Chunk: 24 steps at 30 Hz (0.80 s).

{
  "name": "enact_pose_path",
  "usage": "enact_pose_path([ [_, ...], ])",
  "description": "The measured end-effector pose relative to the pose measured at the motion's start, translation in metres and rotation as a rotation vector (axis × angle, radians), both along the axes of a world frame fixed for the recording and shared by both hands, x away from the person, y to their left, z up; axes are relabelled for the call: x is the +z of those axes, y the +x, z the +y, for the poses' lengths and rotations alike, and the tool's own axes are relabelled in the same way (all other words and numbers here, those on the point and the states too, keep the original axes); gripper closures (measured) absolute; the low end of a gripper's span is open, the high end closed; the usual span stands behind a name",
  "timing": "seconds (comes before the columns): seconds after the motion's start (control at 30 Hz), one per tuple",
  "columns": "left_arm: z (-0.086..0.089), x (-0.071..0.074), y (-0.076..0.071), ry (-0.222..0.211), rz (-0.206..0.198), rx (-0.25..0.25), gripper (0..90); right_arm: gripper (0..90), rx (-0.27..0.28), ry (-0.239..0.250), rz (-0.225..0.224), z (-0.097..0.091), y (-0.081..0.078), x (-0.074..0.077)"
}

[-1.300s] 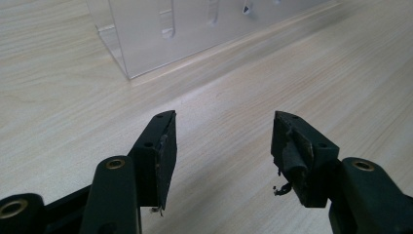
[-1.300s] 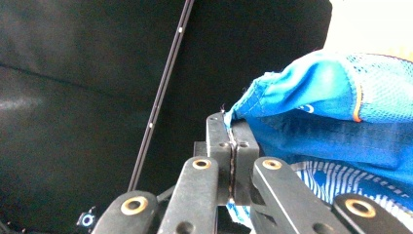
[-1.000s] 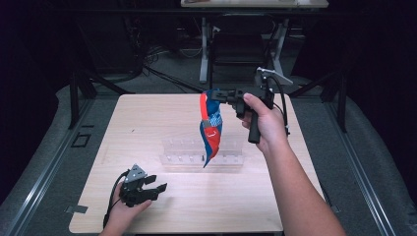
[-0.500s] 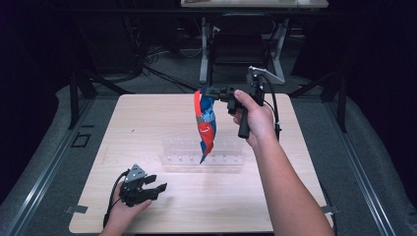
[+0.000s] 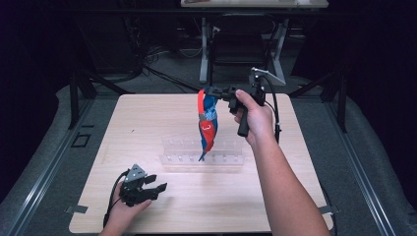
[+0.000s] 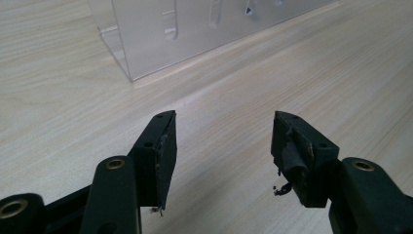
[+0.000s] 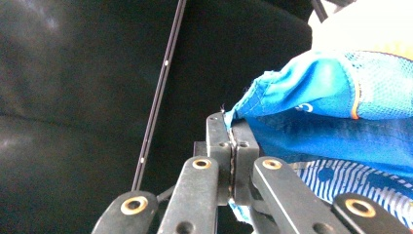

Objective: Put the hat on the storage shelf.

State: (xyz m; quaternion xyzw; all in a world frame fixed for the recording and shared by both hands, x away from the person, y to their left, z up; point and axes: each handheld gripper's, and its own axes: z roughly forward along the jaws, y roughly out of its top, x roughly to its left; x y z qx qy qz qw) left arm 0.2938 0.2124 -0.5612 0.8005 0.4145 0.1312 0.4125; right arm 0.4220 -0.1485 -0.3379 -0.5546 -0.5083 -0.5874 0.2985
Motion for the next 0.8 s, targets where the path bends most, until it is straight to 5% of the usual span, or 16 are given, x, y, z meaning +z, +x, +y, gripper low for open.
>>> enact_pose_path([
  [0.23,-0.001,0.000,0.000,0.000,-0.001,-0.001,42.9,90.0,-0.003,0.007,0.011,-0.003,0.001,-0.007],
  [0.8,-0.002,-0.001,0.000,-0.001,0.001,-0.001,42.9,90.0,0.034,-0.006,0.017,0.022,0.004,-0.015],
])
